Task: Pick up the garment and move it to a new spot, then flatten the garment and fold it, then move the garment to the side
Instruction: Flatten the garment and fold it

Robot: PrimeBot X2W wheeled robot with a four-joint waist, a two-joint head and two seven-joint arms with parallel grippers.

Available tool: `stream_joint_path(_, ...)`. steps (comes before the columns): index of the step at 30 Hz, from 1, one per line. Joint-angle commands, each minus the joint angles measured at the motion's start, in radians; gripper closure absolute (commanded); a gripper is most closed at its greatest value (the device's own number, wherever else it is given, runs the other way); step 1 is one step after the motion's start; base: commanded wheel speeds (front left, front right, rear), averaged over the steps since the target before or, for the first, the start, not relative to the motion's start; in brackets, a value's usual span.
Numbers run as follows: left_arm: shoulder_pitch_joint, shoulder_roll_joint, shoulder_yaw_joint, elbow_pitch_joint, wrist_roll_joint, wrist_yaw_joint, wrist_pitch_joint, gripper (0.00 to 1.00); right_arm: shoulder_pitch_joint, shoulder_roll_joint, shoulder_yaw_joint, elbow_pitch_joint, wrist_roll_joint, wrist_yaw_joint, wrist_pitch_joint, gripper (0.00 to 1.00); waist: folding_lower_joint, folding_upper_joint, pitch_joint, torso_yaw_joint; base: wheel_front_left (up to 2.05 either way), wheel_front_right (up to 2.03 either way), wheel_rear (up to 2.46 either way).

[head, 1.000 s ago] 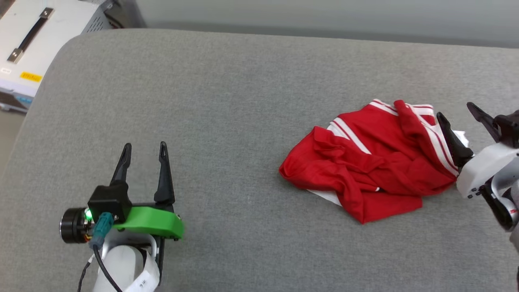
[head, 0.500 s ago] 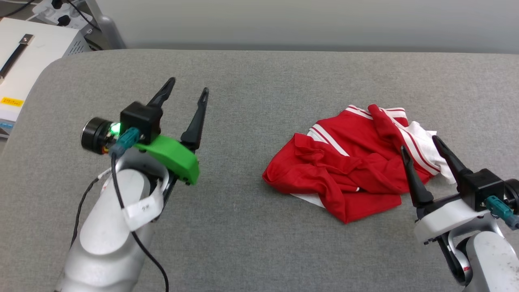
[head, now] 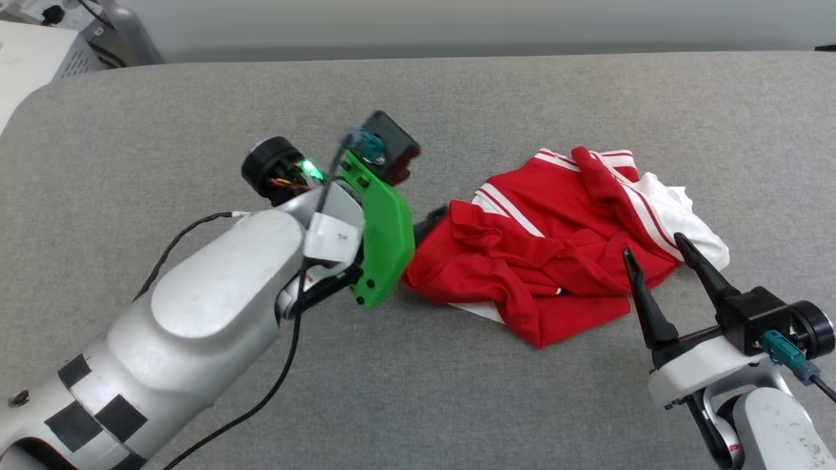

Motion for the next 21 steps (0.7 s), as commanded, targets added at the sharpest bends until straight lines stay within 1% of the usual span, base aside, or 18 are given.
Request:
stream_joint_path(1,-0.038,0.01,-0.05,-0.015,-0.031,-0.003,0.035,0.0,-0.013,0.003,0.005,-0.003,-0.006,-0.001,0.004,0.0,0.0,-0.0001,0.026,-0.024,0.0,0.0,0.0)
stream_joint_path(5,-0.106,0.026,-0.202,-0.044,-0.087,-0.003,0.109,0.0,-0.041,0.007,0.016,0.001,-0.005,-0.001,0.001,0.0,0.0,-0.0001,0.063,-0.051,0.0,0.0,0.0)
stream_joint_path(7,-0.13,0.024,-0.254,-0.046,-0.094,-0.003,0.123,0.0,-0.053,0.01,0.019,0.002,-0.005,-0.001,-0.001,0.0,0.0,-0.0001,0.086,-0.062,0.0,0.0,0.0)
stream_joint_path(9,-0.141,0.017,-0.284,-0.04,-0.087,-0.003,0.135,0.0,-0.066,0.015,0.025,0.004,-0.006,-0.001,-0.004,0.0,0.0,-0.0001,0.11,-0.074,0.0,0.0,0.0)
stream_joint_path(13,-0.13,0.001,-0.301,-0.02,-0.037,-0.003,0.176,0.0,-0.092,0.021,0.034,0.012,-0.006,-0.001,-0.008,0.0,0.0,-0.0001,0.156,-0.096,0.0,0.0,0.0)
stream_joint_path(14,-0.085,-0.011,-0.302,-0.017,0.018,-0.003,0.229,0.0,-0.107,0.023,0.032,0.02,-0.004,-0.001,-0.011,0.0,0.0,-0.0001,0.177,-0.107,0.0,0.0,0.0)
stream_joint_path(16,-0.041,-0.012,-0.303,-0.017,0.072,-0.003,0.277,0.0,-0.117,0.024,0.027,0.027,-0.004,-0.001,-0.014,0.0,0.0,-0.0001,0.191,-0.115,0.0,0.0,0.0)
stream_joint_path(18,-0.003,-0.01,-0.303,-0.011,0.097,-0.003,0.31,0.0,-0.124,0.026,0.022,0.032,-0.005,-0.001,-0.017,0.0,0.0,-0.0001,0.201,-0.119,0.0,0.0,0.0)
stream_joint_path(21,0.034,-0.002,-0.303,-0.008,0.137,-0.003,0.335,0.0,-0.131,0.027,0.016,0.039,-0.008,-0.001,-0.02,0.0,0.0,-0.0001,0.208,-0.122,0.0,0.0,0.0)
